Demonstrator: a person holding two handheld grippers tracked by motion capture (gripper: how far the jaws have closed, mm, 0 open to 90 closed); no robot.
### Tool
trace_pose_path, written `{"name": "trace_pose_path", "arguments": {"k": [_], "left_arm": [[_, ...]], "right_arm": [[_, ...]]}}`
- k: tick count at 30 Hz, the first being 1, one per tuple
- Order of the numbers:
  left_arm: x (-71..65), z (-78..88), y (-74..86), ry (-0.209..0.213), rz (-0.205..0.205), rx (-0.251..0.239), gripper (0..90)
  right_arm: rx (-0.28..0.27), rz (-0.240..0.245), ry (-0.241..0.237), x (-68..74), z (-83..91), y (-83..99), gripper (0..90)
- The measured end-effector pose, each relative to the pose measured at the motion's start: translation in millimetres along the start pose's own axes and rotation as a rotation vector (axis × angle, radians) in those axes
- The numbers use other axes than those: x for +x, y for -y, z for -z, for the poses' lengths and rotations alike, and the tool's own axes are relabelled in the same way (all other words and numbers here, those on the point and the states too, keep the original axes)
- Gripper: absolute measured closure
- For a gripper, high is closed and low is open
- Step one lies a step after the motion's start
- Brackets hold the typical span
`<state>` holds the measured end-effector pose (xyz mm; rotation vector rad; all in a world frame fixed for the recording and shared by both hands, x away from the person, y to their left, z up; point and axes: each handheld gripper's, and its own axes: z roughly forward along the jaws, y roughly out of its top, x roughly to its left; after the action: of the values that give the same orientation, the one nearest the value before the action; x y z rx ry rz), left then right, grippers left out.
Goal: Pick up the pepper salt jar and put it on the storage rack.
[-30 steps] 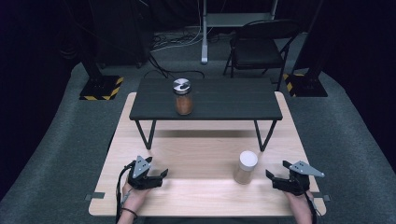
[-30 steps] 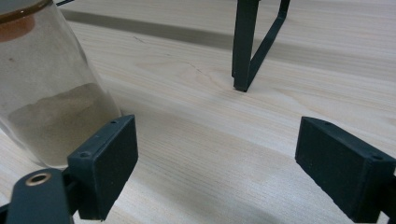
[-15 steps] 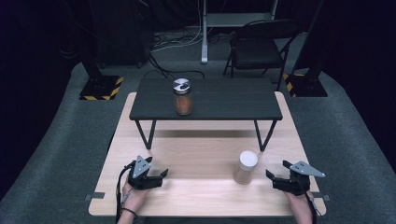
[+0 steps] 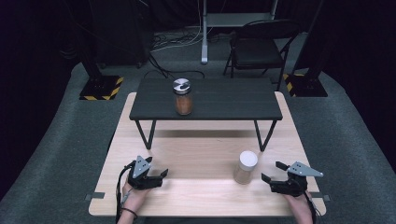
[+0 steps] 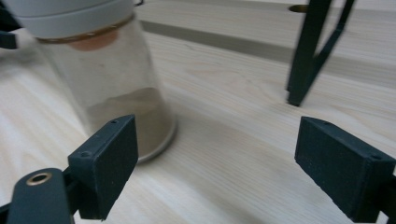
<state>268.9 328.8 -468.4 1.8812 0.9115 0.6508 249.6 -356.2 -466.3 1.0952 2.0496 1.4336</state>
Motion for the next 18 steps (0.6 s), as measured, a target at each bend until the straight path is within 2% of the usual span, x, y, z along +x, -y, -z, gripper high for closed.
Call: {"name": "trace_pose_path", "arguments": {"k": [7,12,18], "left_arm": [[0.0,-0.3,-0.6,0.000,-0.001,0.003,15.1],[0.1,-0.3,-1.3,0.000,-0.006,0.008,14.9],[-0.1,-0.3,-1.2,0.000,-0.007,0.007,14.9]], "right_arm": [[-0.006,0.027,-0.083,-0.4,-5.4,-2.4,11.6],[-0.006,0.046,-0.107,6.6,-11.5,-5.4,11.4],[-0.022,0.050,-0.111,13.6,-16.7,-6.8,11.3]]}}
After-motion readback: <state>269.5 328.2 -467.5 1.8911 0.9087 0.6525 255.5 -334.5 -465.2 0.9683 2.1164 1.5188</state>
